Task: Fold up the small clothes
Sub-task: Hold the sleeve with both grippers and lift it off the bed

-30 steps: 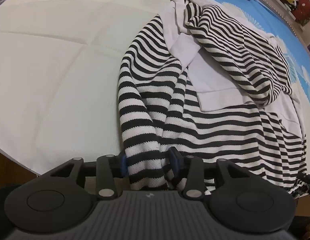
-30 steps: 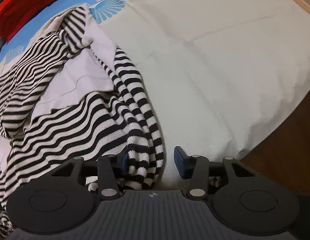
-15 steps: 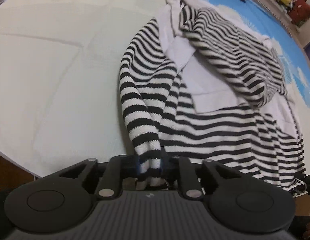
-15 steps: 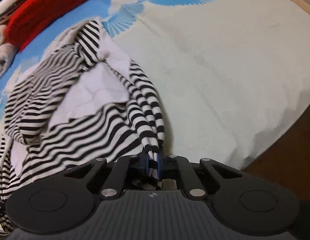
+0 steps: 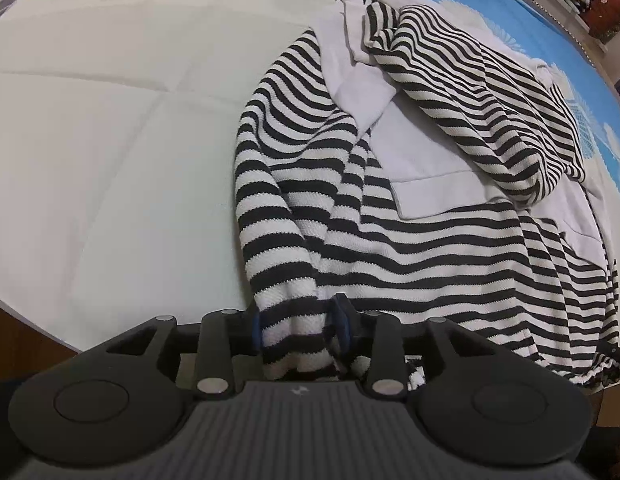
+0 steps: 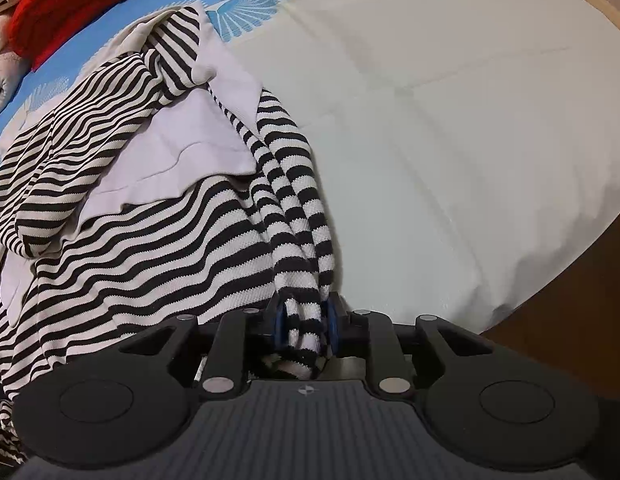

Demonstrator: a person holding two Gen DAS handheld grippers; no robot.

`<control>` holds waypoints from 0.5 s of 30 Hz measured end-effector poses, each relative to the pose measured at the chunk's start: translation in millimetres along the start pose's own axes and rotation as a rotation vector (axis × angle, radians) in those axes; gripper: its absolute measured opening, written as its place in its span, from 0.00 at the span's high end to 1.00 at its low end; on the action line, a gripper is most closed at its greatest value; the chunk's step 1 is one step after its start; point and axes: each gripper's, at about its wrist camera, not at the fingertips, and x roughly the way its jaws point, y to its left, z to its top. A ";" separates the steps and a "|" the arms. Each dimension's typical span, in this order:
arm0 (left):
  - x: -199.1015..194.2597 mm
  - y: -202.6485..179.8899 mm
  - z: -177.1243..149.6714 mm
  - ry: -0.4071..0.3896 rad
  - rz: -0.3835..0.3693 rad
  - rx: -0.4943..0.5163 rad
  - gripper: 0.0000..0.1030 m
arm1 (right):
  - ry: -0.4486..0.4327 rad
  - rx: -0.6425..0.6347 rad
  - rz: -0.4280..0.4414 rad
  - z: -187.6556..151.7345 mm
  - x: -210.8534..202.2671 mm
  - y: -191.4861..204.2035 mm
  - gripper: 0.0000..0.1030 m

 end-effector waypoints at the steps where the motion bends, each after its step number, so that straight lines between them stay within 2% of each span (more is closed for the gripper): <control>1: -0.5 0.4 -0.2 0.001 0.000 -0.003 0.62 | 0.000 -0.001 -0.003 0.4 0.2 0.1 0.74; 5: -0.5 0.2 -1.1 0.008 -0.007 0.004 0.62 | 0.005 -0.003 -0.027 -0.5 0.2 0.4 0.58; 13: 0.2 -2.9 -2.0 0.003 0.003 0.026 0.62 | 0.021 -0.042 -0.002 -3.6 -1.4 5.3 0.58; 15: -0.1 -2.3 -2.2 0.001 0.001 0.022 0.62 | 0.020 -0.056 0.008 -4.8 -2.0 7.4 0.68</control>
